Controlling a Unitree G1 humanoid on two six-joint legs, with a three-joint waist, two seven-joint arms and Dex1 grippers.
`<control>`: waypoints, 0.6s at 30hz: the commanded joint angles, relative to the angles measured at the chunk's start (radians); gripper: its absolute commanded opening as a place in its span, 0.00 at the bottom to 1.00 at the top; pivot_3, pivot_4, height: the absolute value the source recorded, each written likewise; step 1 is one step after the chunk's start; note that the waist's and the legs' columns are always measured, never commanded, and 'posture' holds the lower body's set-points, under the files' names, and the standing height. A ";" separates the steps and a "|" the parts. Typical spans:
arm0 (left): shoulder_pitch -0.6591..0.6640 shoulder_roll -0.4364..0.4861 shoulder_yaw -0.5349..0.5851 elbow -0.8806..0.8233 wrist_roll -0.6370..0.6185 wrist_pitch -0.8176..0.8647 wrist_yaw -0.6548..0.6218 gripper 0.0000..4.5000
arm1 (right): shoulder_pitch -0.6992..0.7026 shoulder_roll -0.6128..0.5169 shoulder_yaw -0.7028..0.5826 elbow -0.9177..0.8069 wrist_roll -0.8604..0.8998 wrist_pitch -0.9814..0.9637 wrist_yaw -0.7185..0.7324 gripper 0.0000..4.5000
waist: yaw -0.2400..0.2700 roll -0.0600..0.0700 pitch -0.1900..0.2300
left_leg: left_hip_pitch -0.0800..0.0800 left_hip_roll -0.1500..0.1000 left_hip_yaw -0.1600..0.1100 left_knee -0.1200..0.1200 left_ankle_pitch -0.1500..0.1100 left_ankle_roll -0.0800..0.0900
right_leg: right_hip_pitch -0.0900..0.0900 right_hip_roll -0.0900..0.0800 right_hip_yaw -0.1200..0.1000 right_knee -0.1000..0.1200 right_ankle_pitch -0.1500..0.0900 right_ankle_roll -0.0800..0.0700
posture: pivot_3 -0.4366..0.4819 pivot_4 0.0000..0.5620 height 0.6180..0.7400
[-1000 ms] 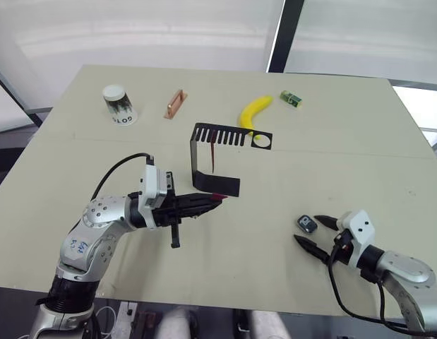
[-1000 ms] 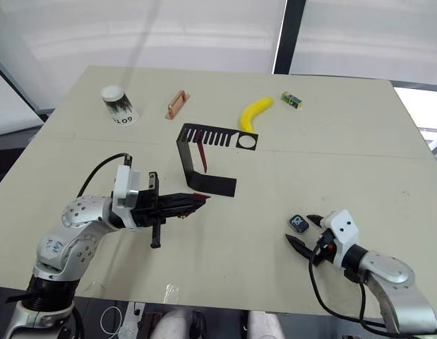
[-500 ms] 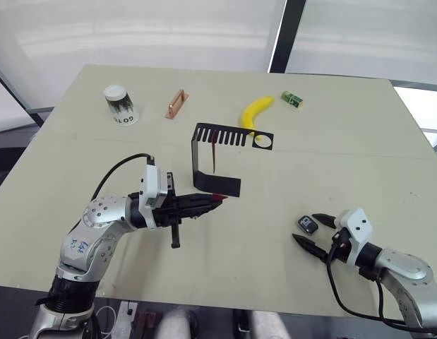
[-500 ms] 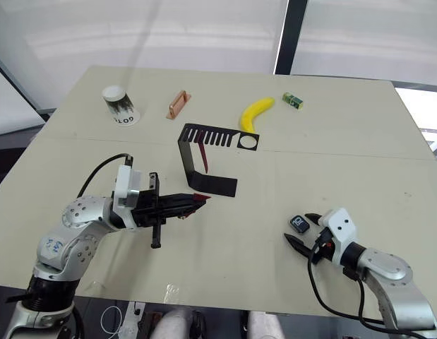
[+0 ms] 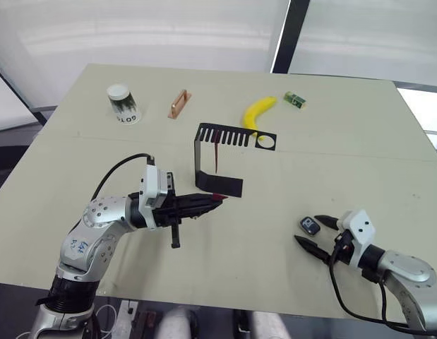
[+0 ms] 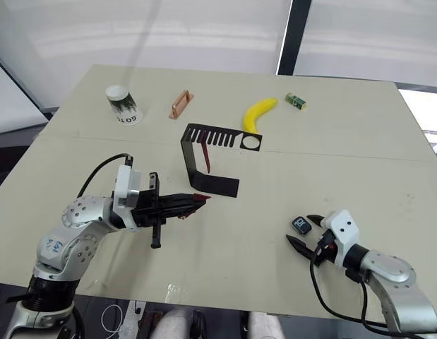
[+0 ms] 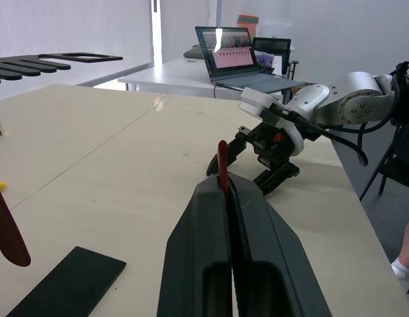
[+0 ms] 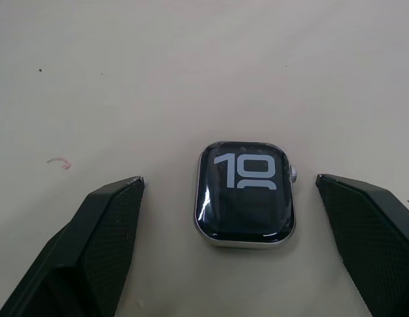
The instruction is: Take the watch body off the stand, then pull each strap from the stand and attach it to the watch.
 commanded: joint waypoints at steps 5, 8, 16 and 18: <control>-0.004 -0.005 0.003 -0.026 -0.009 -0.006 0.003 0.00 | 0.024 0.004 0.025 0.030 -0.006 0.006 0.025 0.60 | -0.001 0.000 0.000 | 0.000 0.000 0.000 0.000 0.000 0.000 | 0.000 0.000 0.000 0.000 0.000 0.000 | 0.48 0.27 0.88; -0.002 -0.003 0.006 -0.027 -0.010 -0.005 0.002 0.00 | 0.028 0.005 0.025 0.034 -0.002 0.003 0.027 0.33 | -0.003 0.000 0.000 | 0.000 0.000 0.000 0.000 0.000 0.000 | 0.000 0.000 0.000 0.001 0.000 0.000 | 0.48 0.27 0.88; -0.005 -0.010 -0.001 -0.024 -0.007 -0.008 0.003 0.00 | 0.018 0.005 0.013 0.012 0.017 0.005 0.022 0.34 | -0.002 0.000 0.000 | 0.001 0.000 0.000 0.000 0.000 0.000 | 0.000 0.000 0.000 0.001 0.000 0.000 | 0.48 0.27 0.88; -0.006 -0.012 -0.002 -0.023 -0.006 -0.008 0.002 0.00 | 0.012 0.006 0.009 -0.007 0.032 0.017 0.019 0.34 | -0.003 0.000 0.000 | 0.000 0.000 0.000 0.001 0.000 0.000 | 0.000 0.000 0.000 0.001 0.000 0.000 | 0.48 0.27 0.88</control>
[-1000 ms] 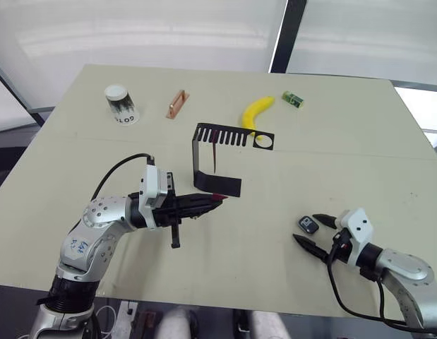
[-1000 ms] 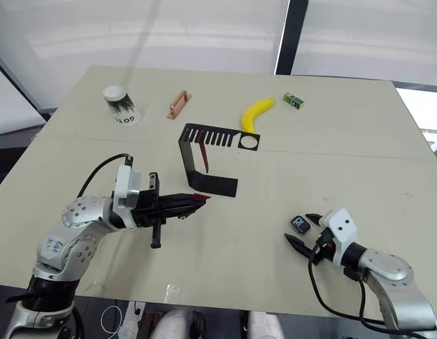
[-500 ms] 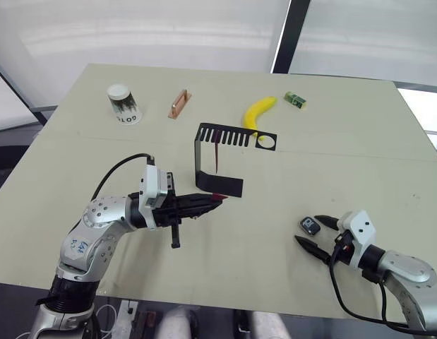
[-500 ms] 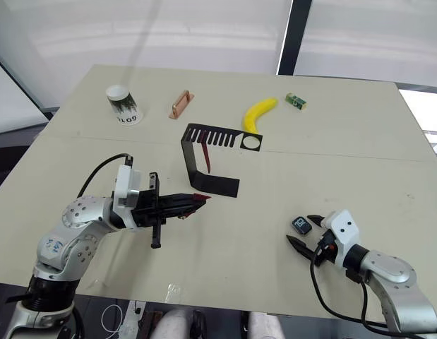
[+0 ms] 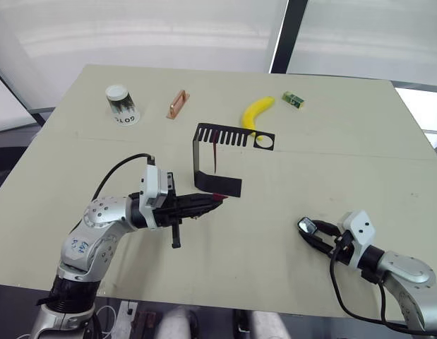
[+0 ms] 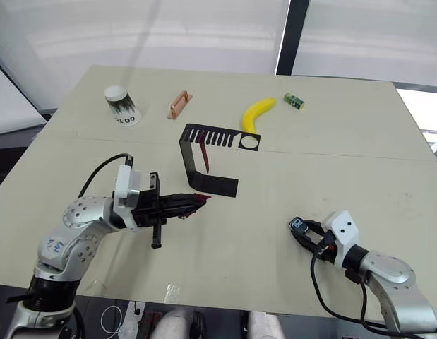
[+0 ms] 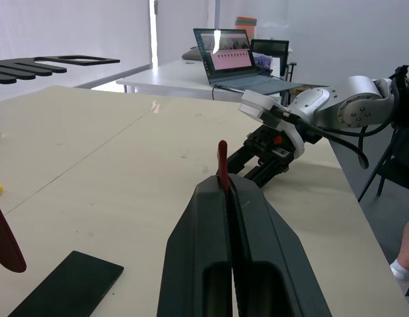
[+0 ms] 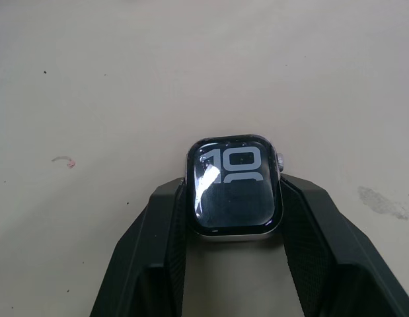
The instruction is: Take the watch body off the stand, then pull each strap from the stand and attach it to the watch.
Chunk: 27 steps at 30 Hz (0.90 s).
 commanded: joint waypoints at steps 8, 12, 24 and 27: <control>-0.053 0.044 0.022 0.017 0.045 -0.111 -0.070 0.00 | -0.081 -0.007 -0.040 -0.256 0.397 0.413 -0.030 0.34 | -0.004 0.001 0.001 | -0.001 0.000 0.000 0.002 0.000 0.000 | -0.001 0.000 0.000 0.001 0.000 0.000 | 0.48 0.27 0.88; -0.049 0.138 -0.003 0.050 0.130 -0.267 -0.215 0.00 | -0.159 -0.014 -0.058 -0.319 0.721 0.647 -0.122 0.34 | -0.004 0.001 0.001 | -0.001 0.001 0.000 0.002 0.000 0.000 | -0.002 0.000 0.000 0.002 0.000 -0.001 | 0.48 0.27 0.88; -0.077 0.185 0.011 0.056 0.152 -0.424 -0.286 0.00 | -0.281 -0.038 0.072 -0.222 1.387 0.791 -0.497 0.34 | 0.001 0.001 0.001 | -0.004 0.000 -0.001 0.005 -0.002 0.004 | -0.002 -0.001 -0.001 0.000 0.000 0.000 | 0.48 0.27 0.88; -0.091 0.182 0.001 0.044 0.143 -0.410 -0.283 0.00 | -0.285 -0.051 0.113 -0.203 1.423 0.797 -0.513 0.34 | 0.001 0.001 0.001 | -0.005 0.001 -0.001 0.007 -0.002 0.004 | -0.002 -0.001 -0.001 0.000 0.000 0.000 | 0.48 0.27 0.88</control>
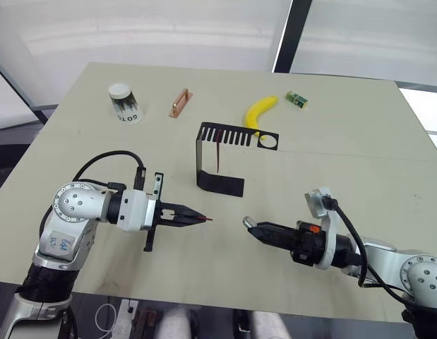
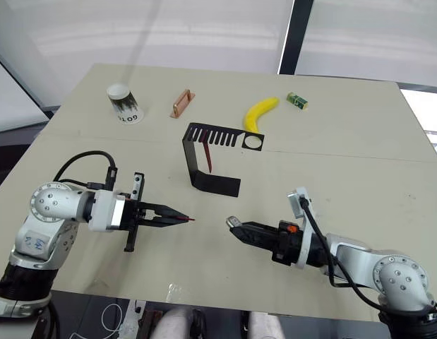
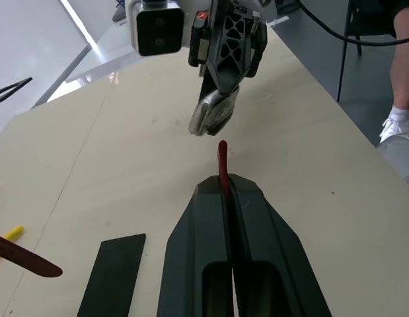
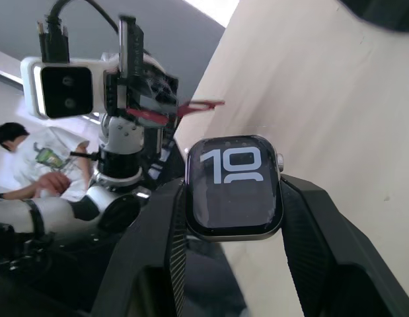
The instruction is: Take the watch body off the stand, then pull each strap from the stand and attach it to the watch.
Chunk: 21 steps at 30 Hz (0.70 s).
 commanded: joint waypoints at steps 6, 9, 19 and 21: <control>-0.033 -0.002 -0.036 -0.053 -0.016 0.037 -0.002 0.00 | -0.021 -0.014 0.059 0.038 0.095 -0.005 -0.025 0.34 | -0.005 0.000 0.000 | 0.000 0.000 0.000 0.001 0.000 0.000 | 0.000 0.000 0.000 0.000 0.000 0.000 | 0.48 0.27 0.88; -0.041 -0.008 -0.057 -0.062 -0.011 0.042 -0.004 0.00 | -0.023 -0.013 0.066 0.046 0.095 -0.006 -0.026 0.34 | -0.003 0.000 0.000 | 0.000 0.000 0.000 0.001 0.000 0.000 | 0.000 0.000 0.000 0.000 0.000 0.000 | 0.48 0.27 0.88; -0.055 -0.045 -0.131 -0.068 0.075 0.005 0.035 0.00 | -0.029 0.001 0.089 0.042 0.086 -0.016 -0.038 0.34 | -0.004 0.000 0.000 | -0.001 0.000 0.000 0.001 0.000 0.001 | 0.000 0.000 0.000 0.000 0.000 0.001 | 0.48 0.27 0.88; -0.052 -0.051 -0.140 -0.070 0.084 0.001 0.039 0.00 | -0.032 0.001 0.091 0.042 0.086 -0.016 -0.040 0.34 | -0.003 0.000 0.000 | -0.001 0.000 0.000 0.002 0.000 0.001 | 0.000 0.000 0.000 -0.001 0.000 0.001 | 0.48 0.27 0.88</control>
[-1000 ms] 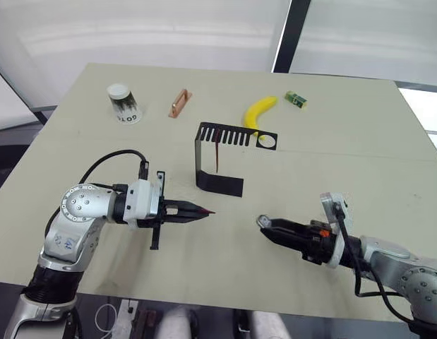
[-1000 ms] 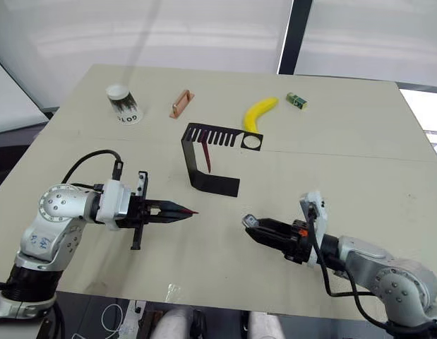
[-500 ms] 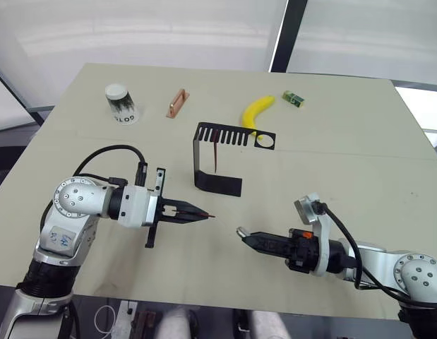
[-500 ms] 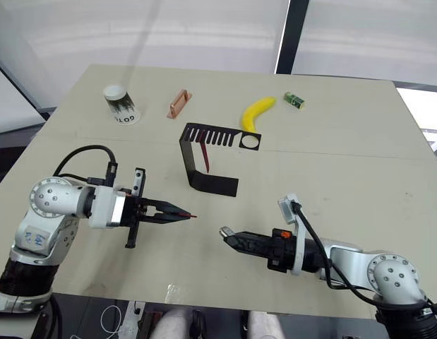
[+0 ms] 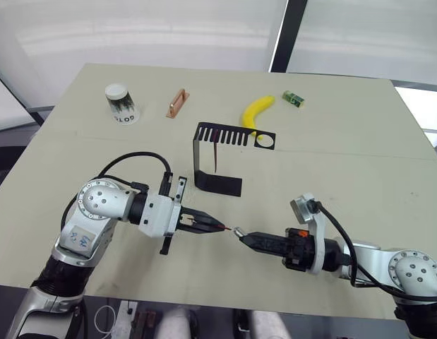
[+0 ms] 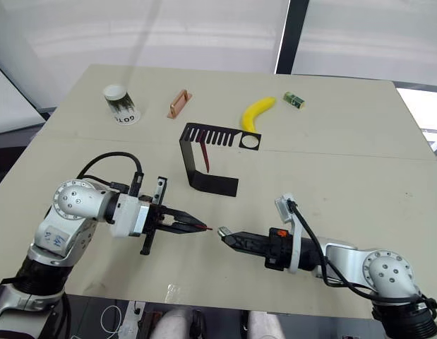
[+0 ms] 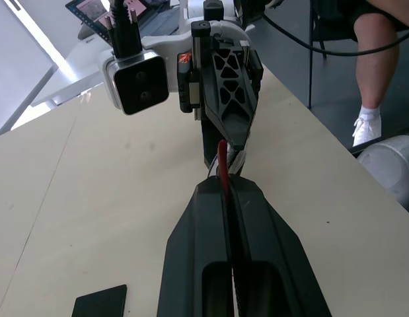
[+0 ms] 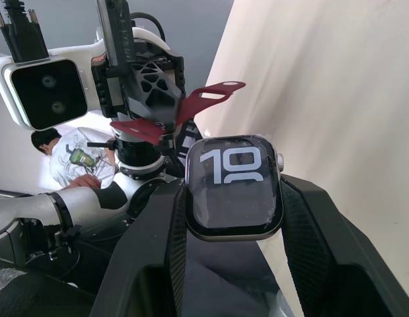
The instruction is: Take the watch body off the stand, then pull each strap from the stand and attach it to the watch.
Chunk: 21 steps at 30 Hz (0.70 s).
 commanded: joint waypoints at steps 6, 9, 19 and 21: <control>0.006 -0.011 -0.022 -0.017 0.036 -0.035 0.018 0.00 | -0.007 -0.001 0.005 -0.011 0.022 -0.013 -0.004 0.34 | 0.000 0.000 0.000 | 0.000 0.000 0.000 0.000 0.000 0.000 | 0.000 0.000 0.000 0.000 0.000 0.000 | 0.48 0.27 0.88; 0.010 -0.011 -0.022 -0.014 0.036 -0.037 0.021 0.00 | -0.007 -0.003 0.005 -0.012 0.020 -0.013 -0.002 0.34 | 0.000 0.000 0.000 | 0.000 0.000 0.000 0.000 0.000 0.000 | 0.000 0.000 0.000 0.000 0.000 0.000 | 0.48 0.27 0.88; 0.018 -0.007 -0.008 -0.007 0.039 -0.046 0.032 0.00 | 0.000 -0.011 -0.002 -0.010 0.015 -0.012 0.003 0.34 | 0.001 0.000 0.000 | 0.000 0.000 0.000 0.000 0.000 0.000 | 0.000 0.000 0.000 0.000 0.000 0.000 | 0.48 0.27 0.88; 0.018 -0.007 -0.009 -0.003 0.044 -0.051 0.034 0.00 | 0.002 -0.011 -0.003 -0.010 0.011 -0.013 0.006 0.34 | 0.001 0.000 0.000 | 0.000 0.000 0.000 0.000 0.000 0.000 | 0.000 0.000 0.000 0.000 0.000 0.000 | 0.48 0.27 0.88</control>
